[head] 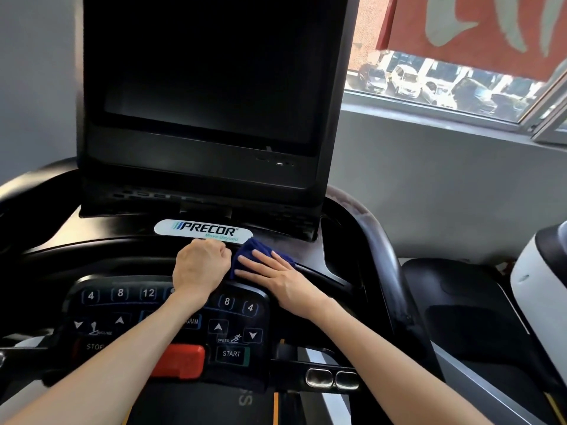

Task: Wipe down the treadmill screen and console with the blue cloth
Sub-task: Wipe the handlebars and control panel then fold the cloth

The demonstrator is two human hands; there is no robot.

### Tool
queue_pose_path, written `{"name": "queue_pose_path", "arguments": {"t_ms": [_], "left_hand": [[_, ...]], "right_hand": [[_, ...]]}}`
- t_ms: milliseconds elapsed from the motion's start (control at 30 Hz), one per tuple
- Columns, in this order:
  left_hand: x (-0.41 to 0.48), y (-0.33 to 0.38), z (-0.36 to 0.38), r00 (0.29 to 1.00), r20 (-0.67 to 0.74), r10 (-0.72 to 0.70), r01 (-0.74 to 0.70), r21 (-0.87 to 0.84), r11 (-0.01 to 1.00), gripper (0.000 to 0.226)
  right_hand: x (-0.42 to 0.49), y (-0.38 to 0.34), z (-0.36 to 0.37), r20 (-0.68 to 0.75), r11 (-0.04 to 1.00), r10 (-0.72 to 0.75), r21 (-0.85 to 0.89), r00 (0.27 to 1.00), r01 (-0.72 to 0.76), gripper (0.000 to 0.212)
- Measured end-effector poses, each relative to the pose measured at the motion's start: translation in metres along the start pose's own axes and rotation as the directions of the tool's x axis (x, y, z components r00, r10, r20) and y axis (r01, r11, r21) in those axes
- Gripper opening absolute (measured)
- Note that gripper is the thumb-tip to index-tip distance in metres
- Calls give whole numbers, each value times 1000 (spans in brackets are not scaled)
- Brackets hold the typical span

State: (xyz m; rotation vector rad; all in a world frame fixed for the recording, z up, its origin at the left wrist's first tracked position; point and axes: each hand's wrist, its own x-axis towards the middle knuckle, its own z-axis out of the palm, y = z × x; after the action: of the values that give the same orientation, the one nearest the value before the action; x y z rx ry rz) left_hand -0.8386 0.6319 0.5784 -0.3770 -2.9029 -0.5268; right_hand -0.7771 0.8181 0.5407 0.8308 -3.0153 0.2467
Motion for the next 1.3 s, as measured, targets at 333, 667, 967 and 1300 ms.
{"name": "queue_pose_path", "arguments": {"t_ms": [333, 667, 967, 1300], "left_hand": [[-1, -2, 1, 1000, 7, 7, -7, -29, 1000, 39], [2, -3, 0, 999, 53, -3, 5, -42, 999, 36], [0, -3, -2, 998, 59, -2, 7, -71, 997, 34], [2, -4, 0, 998, 50, 24, -21, -56, 998, 34]], "right_hand": [[-96, 21, 42, 44, 967, -21, -251, 999, 31, 67], [-116, 35, 53, 509, 835, -192, -365, 839, 412, 40], [-64, 47, -6, 218, 883, -203, -381, 955, 275, 45], [-107, 54, 21, 649, 817, -148, -345, 746, 462, 36]]}}
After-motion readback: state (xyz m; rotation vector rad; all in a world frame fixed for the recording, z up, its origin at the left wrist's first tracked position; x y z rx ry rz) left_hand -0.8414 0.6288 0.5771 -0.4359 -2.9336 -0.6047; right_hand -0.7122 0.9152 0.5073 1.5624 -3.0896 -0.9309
